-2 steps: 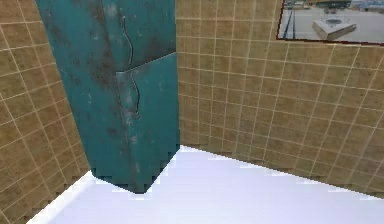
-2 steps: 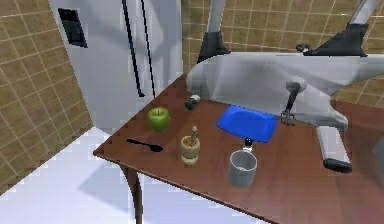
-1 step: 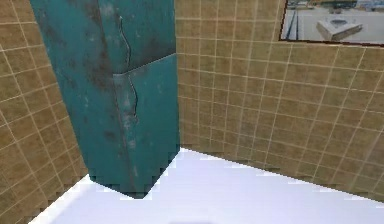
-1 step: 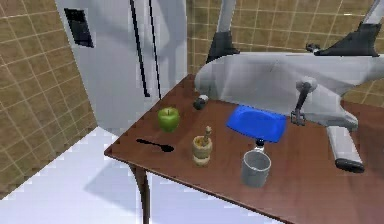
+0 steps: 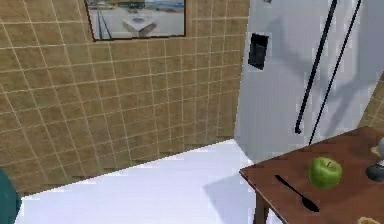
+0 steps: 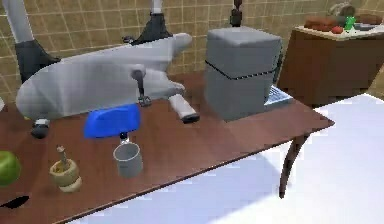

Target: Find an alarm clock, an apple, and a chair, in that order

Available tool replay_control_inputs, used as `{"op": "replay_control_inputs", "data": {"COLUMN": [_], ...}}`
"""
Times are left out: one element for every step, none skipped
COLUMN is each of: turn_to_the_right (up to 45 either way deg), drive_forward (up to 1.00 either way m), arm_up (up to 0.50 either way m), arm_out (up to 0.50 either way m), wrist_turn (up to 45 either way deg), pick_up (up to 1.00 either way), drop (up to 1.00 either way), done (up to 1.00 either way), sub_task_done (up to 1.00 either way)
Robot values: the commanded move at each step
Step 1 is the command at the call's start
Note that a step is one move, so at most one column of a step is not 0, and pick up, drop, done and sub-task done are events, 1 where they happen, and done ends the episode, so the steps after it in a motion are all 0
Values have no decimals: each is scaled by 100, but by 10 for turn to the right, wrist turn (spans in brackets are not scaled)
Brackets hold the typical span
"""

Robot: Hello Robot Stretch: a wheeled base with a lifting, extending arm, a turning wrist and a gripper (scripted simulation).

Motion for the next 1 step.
{"op": "replay_control_inputs", "data": {"turn_to_the_right": [390], "drive_forward": [0], "arm_up": [0], "arm_out": [0], "wrist_turn": [0], "pick_up": [0], "drop": [0], "done": [0], "sub_task_done": [0]}}
